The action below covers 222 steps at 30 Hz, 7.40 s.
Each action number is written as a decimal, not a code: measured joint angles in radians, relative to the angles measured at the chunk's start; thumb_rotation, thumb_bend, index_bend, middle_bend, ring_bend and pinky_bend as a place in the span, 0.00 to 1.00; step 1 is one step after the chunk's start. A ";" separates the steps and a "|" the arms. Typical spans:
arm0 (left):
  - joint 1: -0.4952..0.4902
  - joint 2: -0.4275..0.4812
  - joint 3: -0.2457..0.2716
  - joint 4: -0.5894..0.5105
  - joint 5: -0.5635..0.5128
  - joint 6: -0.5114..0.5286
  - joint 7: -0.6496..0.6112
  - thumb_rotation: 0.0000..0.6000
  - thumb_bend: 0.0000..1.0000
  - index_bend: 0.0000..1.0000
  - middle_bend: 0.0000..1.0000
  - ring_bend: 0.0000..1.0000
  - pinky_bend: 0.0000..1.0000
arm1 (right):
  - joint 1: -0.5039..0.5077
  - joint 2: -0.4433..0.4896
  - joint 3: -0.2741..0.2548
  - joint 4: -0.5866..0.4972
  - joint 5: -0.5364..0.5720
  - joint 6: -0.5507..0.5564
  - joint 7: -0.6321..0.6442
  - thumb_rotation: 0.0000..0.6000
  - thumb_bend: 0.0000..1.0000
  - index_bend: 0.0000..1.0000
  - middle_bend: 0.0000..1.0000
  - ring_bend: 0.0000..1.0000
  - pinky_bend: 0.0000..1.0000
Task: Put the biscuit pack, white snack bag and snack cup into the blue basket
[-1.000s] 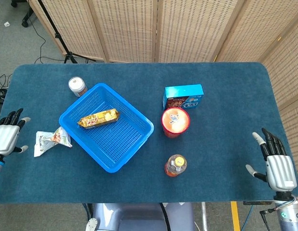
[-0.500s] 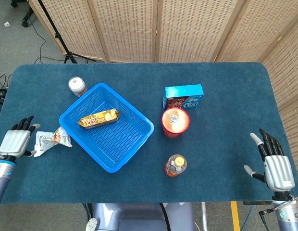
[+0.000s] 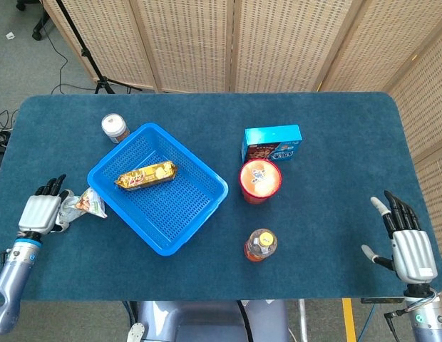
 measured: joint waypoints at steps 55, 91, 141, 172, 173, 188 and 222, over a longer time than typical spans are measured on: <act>-0.013 0.125 -0.172 -0.266 0.077 0.281 0.061 1.00 0.40 0.86 0.46 0.44 0.44 | -0.001 0.010 0.000 -0.006 -0.002 0.004 0.023 1.00 0.18 0.11 0.00 0.00 0.08; -0.085 0.082 -0.126 -0.475 -0.017 0.150 0.207 1.00 0.22 0.03 0.00 0.00 0.11 | -0.008 0.024 0.006 -0.007 0.002 0.017 0.045 1.00 0.18 0.11 0.00 0.00 0.08; 0.165 0.167 -0.016 -0.411 0.104 0.306 -0.059 1.00 0.25 0.03 0.00 0.00 0.07 | 0.379 -0.062 0.172 -0.051 0.250 -0.465 -0.312 1.00 0.16 0.11 0.00 0.00 0.08; 0.128 0.150 -0.015 -0.358 0.068 0.169 -0.133 1.00 0.25 0.03 0.00 0.00 0.07 | 0.686 -0.187 0.206 0.005 0.542 -0.673 -0.518 1.00 0.16 0.11 0.00 0.00 0.08; 0.127 0.150 -0.014 -0.357 0.067 0.165 -0.134 1.00 0.25 0.03 0.00 0.00 0.07 | 0.692 -0.187 0.205 0.006 0.547 -0.681 -0.517 1.00 0.16 0.11 0.00 0.00 0.08; 0.113 0.135 -0.011 -0.332 0.047 0.119 -0.135 1.00 0.25 0.03 0.00 0.00 0.07 | 0.796 -0.217 0.172 0.118 0.615 -0.782 -0.500 1.00 0.16 0.11 0.00 0.00 0.08; 0.103 0.133 -0.002 -0.329 0.045 0.089 -0.146 1.00 0.26 0.03 0.00 0.00 0.07 | 0.840 -0.235 0.088 0.170 0.659 -0.797 -0.460 1.00 0.18 0.41 0.18 0.15 0.31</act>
